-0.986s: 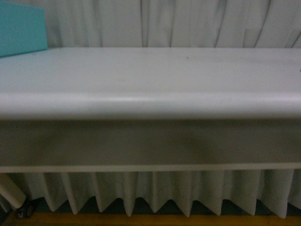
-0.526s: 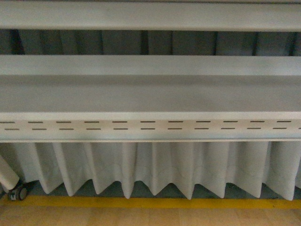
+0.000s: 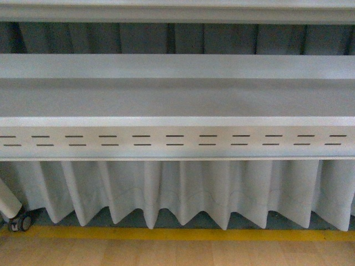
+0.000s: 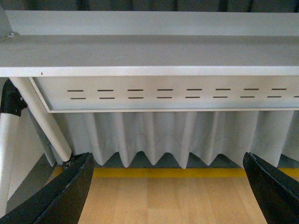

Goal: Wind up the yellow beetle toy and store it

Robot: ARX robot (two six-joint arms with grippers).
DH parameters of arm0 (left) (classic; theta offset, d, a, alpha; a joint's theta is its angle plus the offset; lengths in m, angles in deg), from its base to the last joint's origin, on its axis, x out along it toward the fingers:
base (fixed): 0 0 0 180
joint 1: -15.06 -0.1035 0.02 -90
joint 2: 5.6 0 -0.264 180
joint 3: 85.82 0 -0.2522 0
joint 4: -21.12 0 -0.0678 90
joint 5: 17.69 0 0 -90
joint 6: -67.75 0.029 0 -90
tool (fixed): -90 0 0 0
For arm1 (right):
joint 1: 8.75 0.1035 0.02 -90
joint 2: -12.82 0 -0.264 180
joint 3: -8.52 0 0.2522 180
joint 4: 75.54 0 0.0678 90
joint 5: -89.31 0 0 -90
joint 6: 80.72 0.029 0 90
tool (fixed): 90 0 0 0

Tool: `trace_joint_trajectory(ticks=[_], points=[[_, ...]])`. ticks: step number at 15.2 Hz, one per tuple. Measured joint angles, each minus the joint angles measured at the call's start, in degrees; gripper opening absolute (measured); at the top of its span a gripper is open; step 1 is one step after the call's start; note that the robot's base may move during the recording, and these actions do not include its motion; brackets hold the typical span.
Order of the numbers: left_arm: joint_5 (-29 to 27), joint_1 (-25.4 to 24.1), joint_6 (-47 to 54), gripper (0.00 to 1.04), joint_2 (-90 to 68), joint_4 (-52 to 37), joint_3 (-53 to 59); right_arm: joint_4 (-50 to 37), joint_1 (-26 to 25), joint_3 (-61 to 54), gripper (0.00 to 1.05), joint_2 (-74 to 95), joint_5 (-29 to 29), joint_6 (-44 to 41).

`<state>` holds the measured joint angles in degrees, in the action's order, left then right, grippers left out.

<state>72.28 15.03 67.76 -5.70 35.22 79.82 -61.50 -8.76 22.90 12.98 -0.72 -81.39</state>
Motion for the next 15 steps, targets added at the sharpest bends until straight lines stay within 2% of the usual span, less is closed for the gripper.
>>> trace_joint_trajectory(ticks=[15], points=[[0.0,0.0,0.0,0.98,0.0,0.0,0.0,0.02,0.0,0.0,0.98,0.0,0.0,0.0]])
